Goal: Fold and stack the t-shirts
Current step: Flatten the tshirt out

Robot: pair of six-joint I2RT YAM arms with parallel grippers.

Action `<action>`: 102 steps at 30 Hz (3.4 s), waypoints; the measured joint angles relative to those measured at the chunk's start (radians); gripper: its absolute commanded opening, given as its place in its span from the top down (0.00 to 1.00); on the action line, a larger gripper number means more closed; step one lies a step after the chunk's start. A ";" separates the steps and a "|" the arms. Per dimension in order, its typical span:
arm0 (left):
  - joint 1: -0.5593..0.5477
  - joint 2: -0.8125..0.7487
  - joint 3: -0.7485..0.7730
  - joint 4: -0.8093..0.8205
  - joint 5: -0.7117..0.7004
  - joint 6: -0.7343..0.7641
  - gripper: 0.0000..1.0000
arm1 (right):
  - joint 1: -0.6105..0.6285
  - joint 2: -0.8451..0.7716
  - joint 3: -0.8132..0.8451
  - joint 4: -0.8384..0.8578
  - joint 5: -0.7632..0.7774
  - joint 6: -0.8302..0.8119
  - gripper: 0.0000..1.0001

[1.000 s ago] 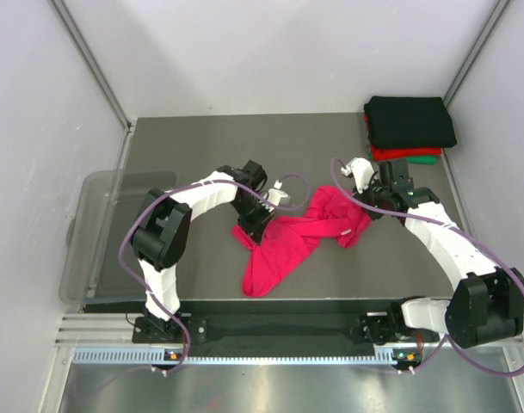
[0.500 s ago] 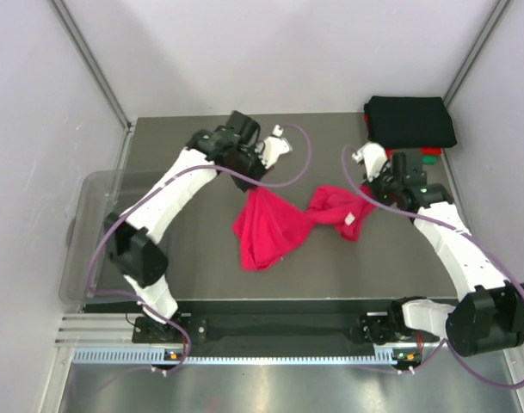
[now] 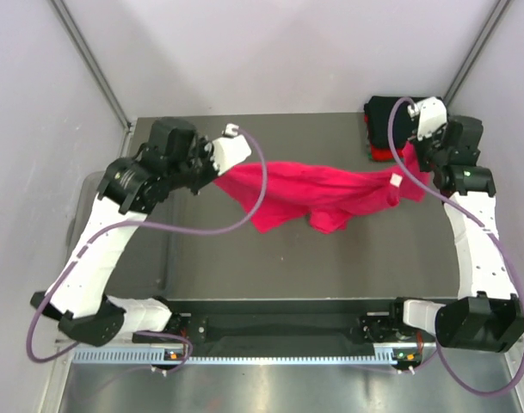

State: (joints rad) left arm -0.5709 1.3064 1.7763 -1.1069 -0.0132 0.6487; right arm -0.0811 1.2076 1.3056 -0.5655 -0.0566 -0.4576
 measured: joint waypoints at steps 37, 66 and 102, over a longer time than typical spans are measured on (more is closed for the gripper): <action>0.093 0.632 -0.107 -0.007 0.276 -0.226 0.50 | -0.027 -0.124 -0.307 -0.196 0.059 -0.113 0.46; 0.249 1.001 0.125 0.051 0.587 -0.360 1.00 | -0.132 0.690 -0.029 -0.394 -0.217 -0.087 0.97; 0.301 0.320 -0.266 -0.212 0.666 -0.065 0.61 | -0.132 0.113 -0.257 -0.628 -0.348 -0.459 0.71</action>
State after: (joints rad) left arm -0.2699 1.6264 1.5101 -1.3190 0.6529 0.5835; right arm -0.2127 1.3201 1.0481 -1.1931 -0.4042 -0.9169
